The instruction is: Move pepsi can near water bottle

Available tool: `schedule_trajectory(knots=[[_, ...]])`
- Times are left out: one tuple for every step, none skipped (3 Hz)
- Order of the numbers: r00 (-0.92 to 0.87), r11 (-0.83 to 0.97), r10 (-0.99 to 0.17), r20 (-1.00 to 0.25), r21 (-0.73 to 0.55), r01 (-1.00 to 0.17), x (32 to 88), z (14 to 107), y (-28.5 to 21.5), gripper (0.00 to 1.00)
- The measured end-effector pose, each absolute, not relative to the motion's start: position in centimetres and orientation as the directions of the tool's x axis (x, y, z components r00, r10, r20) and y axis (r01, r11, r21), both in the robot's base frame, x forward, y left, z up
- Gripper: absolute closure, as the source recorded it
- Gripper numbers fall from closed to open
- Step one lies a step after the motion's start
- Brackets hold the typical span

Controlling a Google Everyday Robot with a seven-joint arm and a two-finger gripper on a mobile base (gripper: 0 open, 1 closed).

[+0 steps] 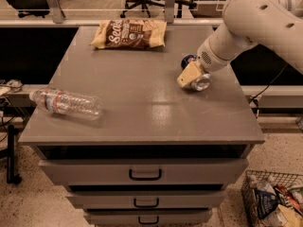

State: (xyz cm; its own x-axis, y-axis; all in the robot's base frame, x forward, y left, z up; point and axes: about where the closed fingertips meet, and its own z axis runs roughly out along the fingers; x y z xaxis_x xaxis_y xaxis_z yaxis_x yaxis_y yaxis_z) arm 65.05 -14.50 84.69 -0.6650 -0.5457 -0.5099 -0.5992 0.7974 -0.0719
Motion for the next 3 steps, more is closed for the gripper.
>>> schedule_trajectory(knots=[[-0.644, 0.791, -0.56, -0.521, -0.105, -0.603, 65.0, 85.3, -14.2, 0.64], [-0.582, 0.748, -0.608, -0.54, -0.145, -0.648, 64.7, 87.2, -13.6, 0.86], [-0.463, 0.652, -0.692, -0.554, -0.203, -0.731, 63.6, 90.5, -13.0, 1.0]])
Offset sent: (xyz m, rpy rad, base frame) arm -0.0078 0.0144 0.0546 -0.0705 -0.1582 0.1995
